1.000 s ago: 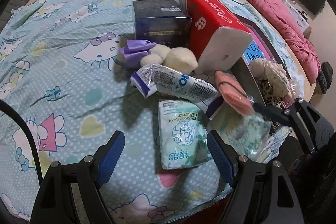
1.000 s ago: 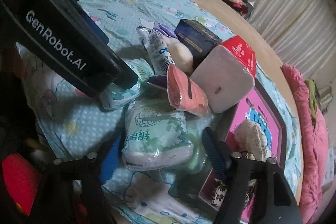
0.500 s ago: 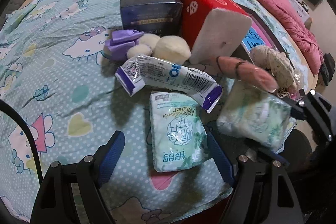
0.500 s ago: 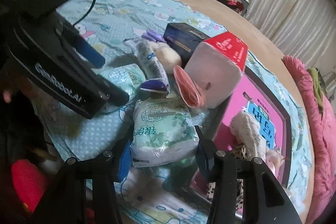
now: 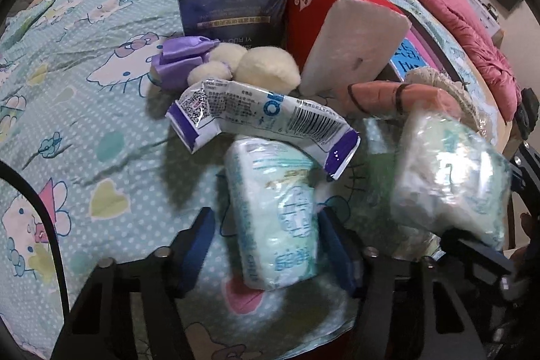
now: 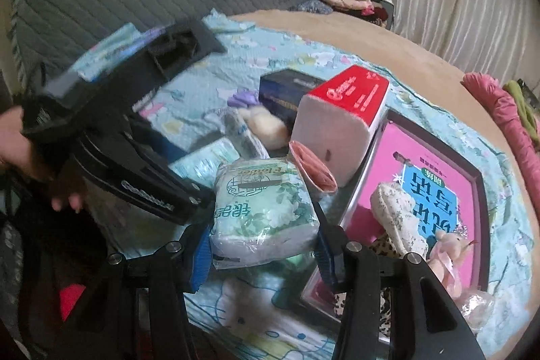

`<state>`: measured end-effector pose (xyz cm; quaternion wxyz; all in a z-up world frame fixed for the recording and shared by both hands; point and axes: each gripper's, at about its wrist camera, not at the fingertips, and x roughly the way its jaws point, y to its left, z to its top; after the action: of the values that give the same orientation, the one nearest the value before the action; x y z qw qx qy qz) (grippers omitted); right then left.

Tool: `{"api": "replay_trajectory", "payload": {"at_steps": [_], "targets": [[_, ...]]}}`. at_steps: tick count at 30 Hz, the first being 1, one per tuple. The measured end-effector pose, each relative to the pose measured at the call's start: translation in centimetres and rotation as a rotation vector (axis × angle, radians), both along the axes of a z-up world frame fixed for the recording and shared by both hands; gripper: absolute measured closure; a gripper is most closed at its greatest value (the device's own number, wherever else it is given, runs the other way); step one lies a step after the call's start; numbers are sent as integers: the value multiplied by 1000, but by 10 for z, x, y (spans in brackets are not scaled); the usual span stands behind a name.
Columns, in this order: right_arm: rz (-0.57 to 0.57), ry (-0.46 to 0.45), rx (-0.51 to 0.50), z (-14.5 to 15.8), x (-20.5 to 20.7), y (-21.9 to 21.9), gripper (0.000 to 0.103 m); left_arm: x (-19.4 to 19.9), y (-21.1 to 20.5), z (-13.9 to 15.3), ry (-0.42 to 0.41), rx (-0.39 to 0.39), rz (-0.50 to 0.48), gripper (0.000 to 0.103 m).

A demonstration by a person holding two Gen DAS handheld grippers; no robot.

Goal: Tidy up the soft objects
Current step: 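Grasp a green-printed tissue pack with the left tool while the right tool grasps another pack, then carry both held tissue packs over the pink book box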

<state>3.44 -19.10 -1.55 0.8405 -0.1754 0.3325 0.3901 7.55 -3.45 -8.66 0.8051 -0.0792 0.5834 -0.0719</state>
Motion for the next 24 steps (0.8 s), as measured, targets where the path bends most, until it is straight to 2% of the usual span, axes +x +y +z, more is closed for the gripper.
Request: {"api": "replay_trajectory", "payload": {"at_steps": [2, 8, 16, 24], "targets": [[0, 6, 47, 6, 1, -5, 51, 0, 0, 0, -2, -19, -4, 59], [6, 11, 104, 15, -6, -8, 50, -4, 3, 4, -11, -52, 6, 67], [8, 2, 145, 23, -11, -9, 51, -22, 11, 22, -33, -64, 9, 67], [-74, 1, 179, 30, -4, -21, 51, -34, 11, 46, -77, -54, 3, 67]]}}
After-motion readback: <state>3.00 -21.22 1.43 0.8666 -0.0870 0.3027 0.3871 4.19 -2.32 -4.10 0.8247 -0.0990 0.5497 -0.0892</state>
